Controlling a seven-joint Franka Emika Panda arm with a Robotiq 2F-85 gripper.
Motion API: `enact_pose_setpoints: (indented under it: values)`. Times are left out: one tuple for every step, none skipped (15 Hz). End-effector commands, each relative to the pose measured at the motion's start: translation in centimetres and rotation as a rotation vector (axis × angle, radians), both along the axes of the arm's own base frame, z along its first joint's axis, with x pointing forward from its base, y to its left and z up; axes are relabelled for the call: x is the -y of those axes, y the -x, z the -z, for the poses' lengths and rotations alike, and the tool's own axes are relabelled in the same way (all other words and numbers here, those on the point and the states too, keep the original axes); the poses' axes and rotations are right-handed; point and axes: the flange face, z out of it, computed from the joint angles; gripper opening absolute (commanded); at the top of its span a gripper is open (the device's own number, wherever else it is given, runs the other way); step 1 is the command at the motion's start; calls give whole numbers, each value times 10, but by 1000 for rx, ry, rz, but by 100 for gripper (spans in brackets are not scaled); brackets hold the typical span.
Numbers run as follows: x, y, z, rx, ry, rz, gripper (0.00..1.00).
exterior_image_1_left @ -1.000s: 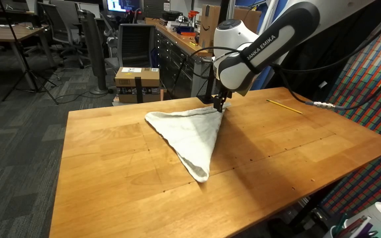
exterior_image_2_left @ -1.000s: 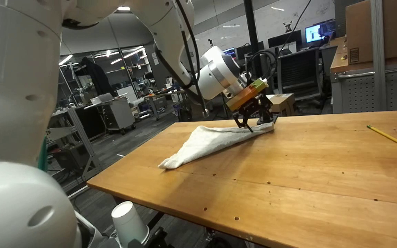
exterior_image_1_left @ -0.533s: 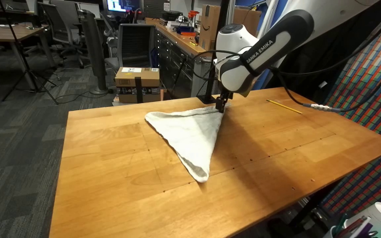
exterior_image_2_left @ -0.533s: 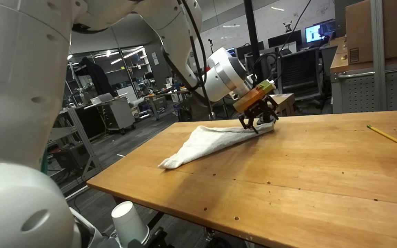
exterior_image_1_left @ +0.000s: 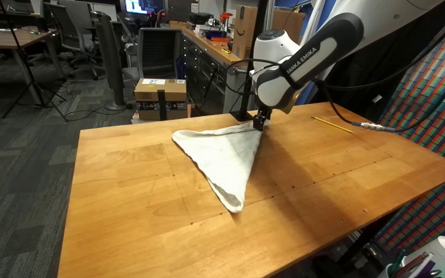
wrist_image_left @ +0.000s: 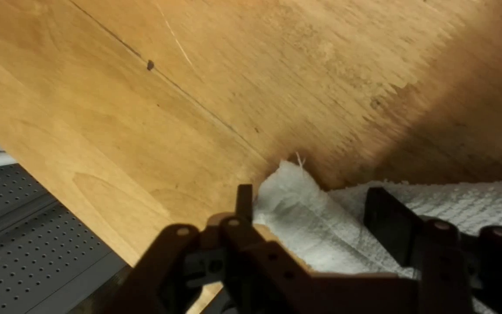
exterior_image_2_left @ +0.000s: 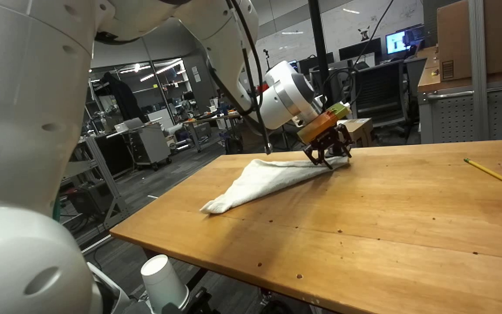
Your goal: Fold the cloth
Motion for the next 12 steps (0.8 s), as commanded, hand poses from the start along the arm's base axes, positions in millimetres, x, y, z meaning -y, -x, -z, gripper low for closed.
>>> enact_pose_setpoints:
  values:
    - [2,-7,0,-5,-12,-15,38]
    - [3,-7,0,-7,-10,-16,30]
    - [3,-7,0,-9,-9,-17,23]
    - [3,-6,0,-11,-8,-16,16]
    - [4,-6,-1,-11,-7,-16,9]
    - [4,-5,-1,-11,-6,-17,7]
    - [4,-4,-2,-11,-5,-17,5]
    - [3,-3,-3,-9,-3,-18,4]
    - [3,-2,-7,-2,5,-18,3]
    - [2,-1,-10,4,12,-18,7]
    - [1,2,-16,11,20,-14,8]
    - [-1,4,-23,20,26,-11,9]
